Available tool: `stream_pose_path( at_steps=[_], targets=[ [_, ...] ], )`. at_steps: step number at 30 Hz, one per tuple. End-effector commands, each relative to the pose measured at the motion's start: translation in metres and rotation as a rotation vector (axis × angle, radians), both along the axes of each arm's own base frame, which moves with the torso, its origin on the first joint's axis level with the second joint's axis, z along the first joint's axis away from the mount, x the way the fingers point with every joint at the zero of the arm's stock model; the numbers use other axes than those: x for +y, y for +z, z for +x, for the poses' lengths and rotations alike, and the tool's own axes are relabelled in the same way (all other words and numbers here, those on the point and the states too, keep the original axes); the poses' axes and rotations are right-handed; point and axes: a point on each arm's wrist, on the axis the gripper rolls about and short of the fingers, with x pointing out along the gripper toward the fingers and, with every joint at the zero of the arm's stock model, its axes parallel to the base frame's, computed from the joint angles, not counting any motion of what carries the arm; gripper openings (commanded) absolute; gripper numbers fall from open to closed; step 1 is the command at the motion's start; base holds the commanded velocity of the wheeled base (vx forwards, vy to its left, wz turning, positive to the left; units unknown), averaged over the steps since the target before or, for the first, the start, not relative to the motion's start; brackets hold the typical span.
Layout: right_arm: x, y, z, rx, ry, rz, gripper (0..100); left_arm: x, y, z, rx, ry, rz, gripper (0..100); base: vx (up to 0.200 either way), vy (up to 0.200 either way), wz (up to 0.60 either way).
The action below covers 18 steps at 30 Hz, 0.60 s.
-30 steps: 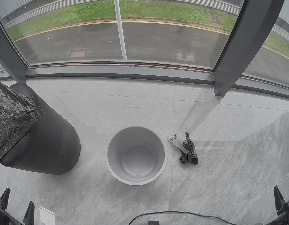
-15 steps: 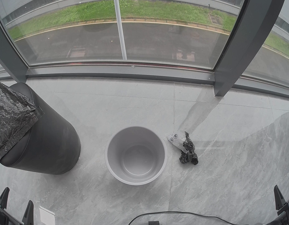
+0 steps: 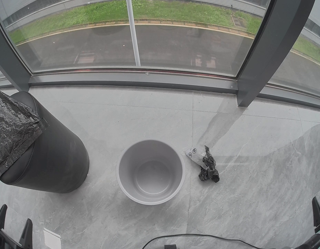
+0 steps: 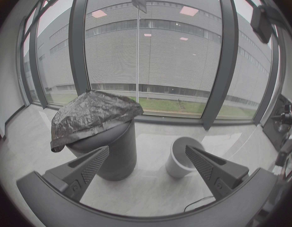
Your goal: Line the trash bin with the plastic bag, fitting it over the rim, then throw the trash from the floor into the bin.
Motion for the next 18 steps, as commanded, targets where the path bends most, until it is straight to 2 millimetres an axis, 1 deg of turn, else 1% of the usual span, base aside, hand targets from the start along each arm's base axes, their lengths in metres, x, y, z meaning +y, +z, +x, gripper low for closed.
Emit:
stream_pose_path(
  at_steps=[1, 2, 3, 6, 8, 10, 11, 13, 14, 15, 16, 17, 18],
  targets=[
    [0.000, 0.075, 0.022, -0.015, 0.001, -0.042, 100, 0.001, 0.085, 0.009, -0.035, -0.068, -0.117, 100, 0.000, 0.000, 0.00],
    [0.000, 0.077, 0.028, -0.010, 0.006, -0.055, 100, 0.000, 0.086, 0.010, -0.033, -0.068, -0.104, 100, 0.000, 0.000, 0.00],
    [0.000, 0.081, 0.040, -0.003, 0.030, -0.041, 100, 0.000, 0.083, 0.012, -0.018, -0.074, -0.086, 100, 0.000, 0.000, 0.00],
    [0.003, 0.083, 0.061, 0.023, 0.088, 0.005, 100, 0.000, 0.079, 0.018, 0.019, -0.093, -0.064, 100, 0.000, 0.000, 0.00],
    [0.007, 0.087, 0.084, 0.037, 0.141, 0.014, 100, -0.001, 0.083, 0.027, 0.057, -0.111, -0.021, 100, 0.000, 0.000, 0.00],
    [0.012, 0.090, 0.102, 0.049, 0.170, 0.010, 100, -0.002, 0.088, 0.036, 0.087, -0.115, 0.030, 100, 0.000, 0.000, 0.00],
    [0.018, 0.092, 0.120, 0.054, 0.199, 0.010, 100, -0.003, 0.092, 0.046, 0.125, -0.130, 0.093, 100, 0.000, 0.000, 0.00],
    [0.023, 0.093, 0.136, 0.050, 0.214, 0.017, 100, -0.005, 0.095, 0.057, 0.158, -0.157, 0.150, 100, 0.000, 0.000, 0.00],
    [0.024, 0.093, 0.139, 0.050, 0.214, 0.017, 100, -0.005, 0.096, 0.058, 0.159, -0.162, 0.160, 100, 0.000, 0.000, 0.00],
    [0.028, 0.089, 0.153, 0.058, 0.217, 0.017, 100, -0.007, 0.099, 0.069, 0.179, -0.188, 0.214, 100, 0.000, 0.000, 0.00],
    [0.029, 0.089, 0.157, 0.058, 0.216, 0.019, 100, -0.008, 0.099, 0.073, 0.184, -0.194, 0.230, 100, 0.000, 0.000, 0.00],
    [0.032, 0.087, 0.168, 0.056, 0.219, 0.027, 100, -0.010, 0.099, 0.085, 0.206, -0.209, 0.302, 100, 0.000, 0.000, 0.00],
    [0.034, 0.086, 0.174, 0.051, 0.223, 0.040, 100, -0.011, 0.097, 0.093, 0.221, -0.210, 0.340, 100, 0.000, 0.000, 0.00]
  ],
)
